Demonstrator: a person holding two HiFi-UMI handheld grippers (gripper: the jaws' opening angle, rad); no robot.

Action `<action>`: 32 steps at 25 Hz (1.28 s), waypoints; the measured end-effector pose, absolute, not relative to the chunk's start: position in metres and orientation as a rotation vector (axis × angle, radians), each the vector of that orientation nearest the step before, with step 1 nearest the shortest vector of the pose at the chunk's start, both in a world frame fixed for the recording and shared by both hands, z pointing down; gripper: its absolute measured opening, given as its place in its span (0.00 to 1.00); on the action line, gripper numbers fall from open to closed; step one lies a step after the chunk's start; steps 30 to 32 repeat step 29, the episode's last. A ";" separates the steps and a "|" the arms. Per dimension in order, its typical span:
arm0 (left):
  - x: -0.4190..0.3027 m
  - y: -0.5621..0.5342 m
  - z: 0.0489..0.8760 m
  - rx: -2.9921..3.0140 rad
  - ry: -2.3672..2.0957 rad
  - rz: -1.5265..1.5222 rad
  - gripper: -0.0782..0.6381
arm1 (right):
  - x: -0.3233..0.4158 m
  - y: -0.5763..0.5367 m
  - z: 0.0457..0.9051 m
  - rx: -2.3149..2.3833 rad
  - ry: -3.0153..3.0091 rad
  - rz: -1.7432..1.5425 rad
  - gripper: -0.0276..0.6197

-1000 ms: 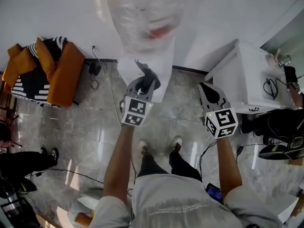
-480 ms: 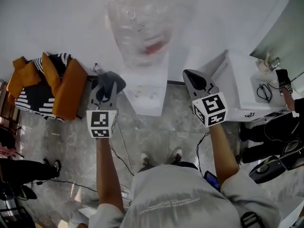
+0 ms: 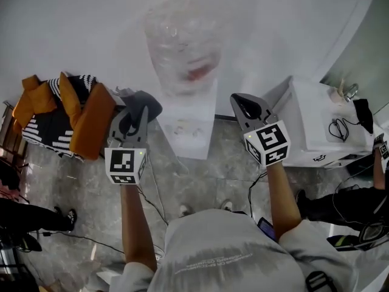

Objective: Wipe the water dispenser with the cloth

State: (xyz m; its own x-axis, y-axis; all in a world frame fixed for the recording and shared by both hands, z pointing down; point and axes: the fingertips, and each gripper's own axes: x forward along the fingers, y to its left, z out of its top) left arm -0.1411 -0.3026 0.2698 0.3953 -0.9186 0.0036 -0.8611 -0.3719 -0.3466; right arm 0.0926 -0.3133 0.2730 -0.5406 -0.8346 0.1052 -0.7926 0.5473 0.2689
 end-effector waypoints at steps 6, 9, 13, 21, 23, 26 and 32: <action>-0.135 -0.300 0.259 -2.342 1.555 -0.266 0.18 | 0.095 -0.308 0.265 1.361 -2.545 -0.319 0.06; -0.134 -0.300 0.259 -2.333 1.557 -0.275 0.18 | 0.094 -0.308 0.265 1.355 -2.544 -0.326 0.06; -0.132 -0.300 0.259 -2.323 1.546 -0.266 0.18 | 0.095 -0.310 0.264 1.356 -2.540 -0.331 0.06; -0.128 -0.298 0.267 -2.327 1.530 -0.287 0.18 | 0.090 -0.311 0.270 1.333 -2.535 -0.339 0.06; -0.126 -0.298 0.268 -2.334 1.521 -0.289 0.18 | 0.089 -0.311 0.272 1.327 -2.533 -0.336 0.06; -0.123 -0.296 0.270 -2.342 1.511 -0.292 0.18 | 0.089 -0.309 0.275 1.322 -2.527 -0.337 0.06; -0.122 -0.294 0.272 -2.343 1.506 -0.301 0.18 | 0.090 -0.308 0.277 1.321 -2.522 -0.337 0.06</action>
